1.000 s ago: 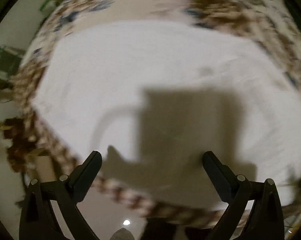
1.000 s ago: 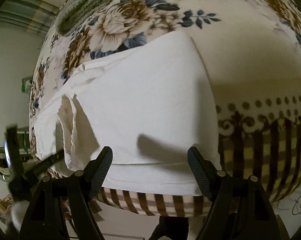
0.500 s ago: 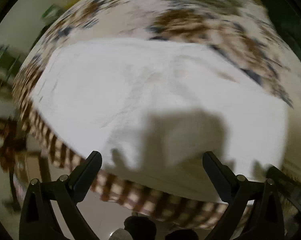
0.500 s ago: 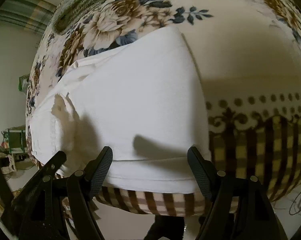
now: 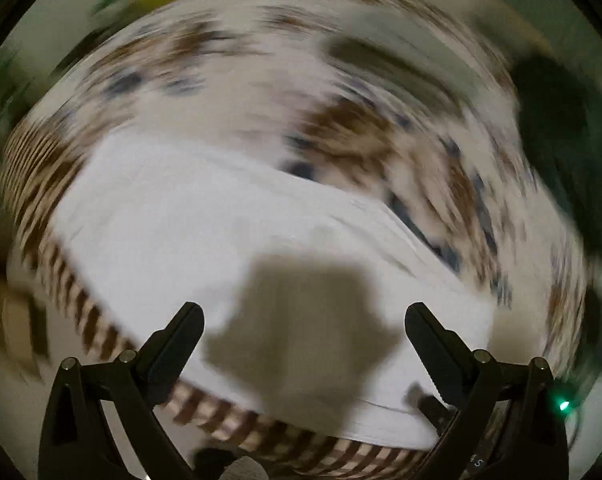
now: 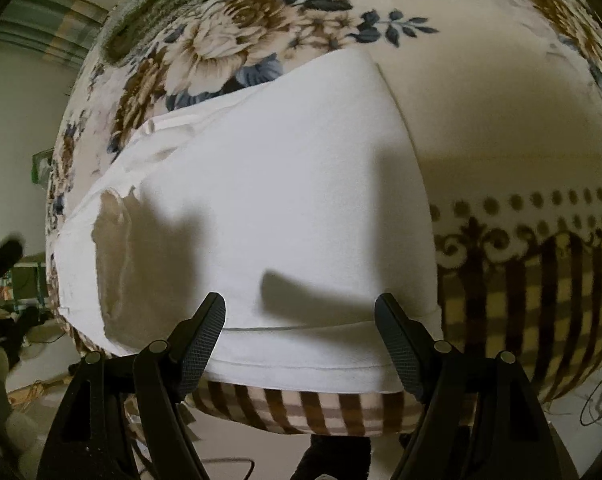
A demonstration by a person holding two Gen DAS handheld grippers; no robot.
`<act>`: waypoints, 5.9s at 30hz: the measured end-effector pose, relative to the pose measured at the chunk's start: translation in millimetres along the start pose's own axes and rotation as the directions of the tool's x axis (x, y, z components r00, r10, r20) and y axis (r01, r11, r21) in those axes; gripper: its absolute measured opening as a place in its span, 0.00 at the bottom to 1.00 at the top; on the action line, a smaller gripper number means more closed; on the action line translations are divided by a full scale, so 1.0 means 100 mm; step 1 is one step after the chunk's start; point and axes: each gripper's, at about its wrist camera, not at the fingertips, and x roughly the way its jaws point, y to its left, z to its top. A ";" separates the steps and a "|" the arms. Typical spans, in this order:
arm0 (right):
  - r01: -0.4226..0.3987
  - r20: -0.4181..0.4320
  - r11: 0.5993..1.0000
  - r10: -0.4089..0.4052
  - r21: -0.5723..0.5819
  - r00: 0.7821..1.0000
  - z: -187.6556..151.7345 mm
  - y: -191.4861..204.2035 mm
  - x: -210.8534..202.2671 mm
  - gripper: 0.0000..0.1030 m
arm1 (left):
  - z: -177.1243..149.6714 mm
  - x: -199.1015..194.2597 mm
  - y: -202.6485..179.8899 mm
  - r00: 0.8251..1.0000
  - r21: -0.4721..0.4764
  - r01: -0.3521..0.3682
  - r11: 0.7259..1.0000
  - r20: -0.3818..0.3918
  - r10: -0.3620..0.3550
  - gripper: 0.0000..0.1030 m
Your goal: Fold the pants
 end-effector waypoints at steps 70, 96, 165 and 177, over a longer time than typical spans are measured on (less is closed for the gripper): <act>0.268 -0.014 0.953 -0.273 -0.139 0.962 -0.05 0.75 0.41 0.87 | -0.07 0.85 3.40 0.955 -0.676 0.291 0.677 0.249 -0.161 0.46; 0.081 -0.020 0.995 -0.082 -0.064 0.996 0.07 0.52 -0.04 0.87 | 0.06 -1.14 0.88 0.853 -0.076 0.273 0.959 0.480 -0.204 0.17; -0.291 0.103 0.943 0.277 0.159 0.955 0.08 -1.39 -0.99 0.08 | -0.09 0.25 -0.41 0.977 0.178 -0.210 0.961 0.005 0.213 0.87; -0.138 0.007 0.965 0.140 0.221 0.990 -0.03 -2.31 -0.71 0.13 | 0.19 0.67 -0.80 0.991 0.243 -0.106 0.964 -0.055 0.123 0.87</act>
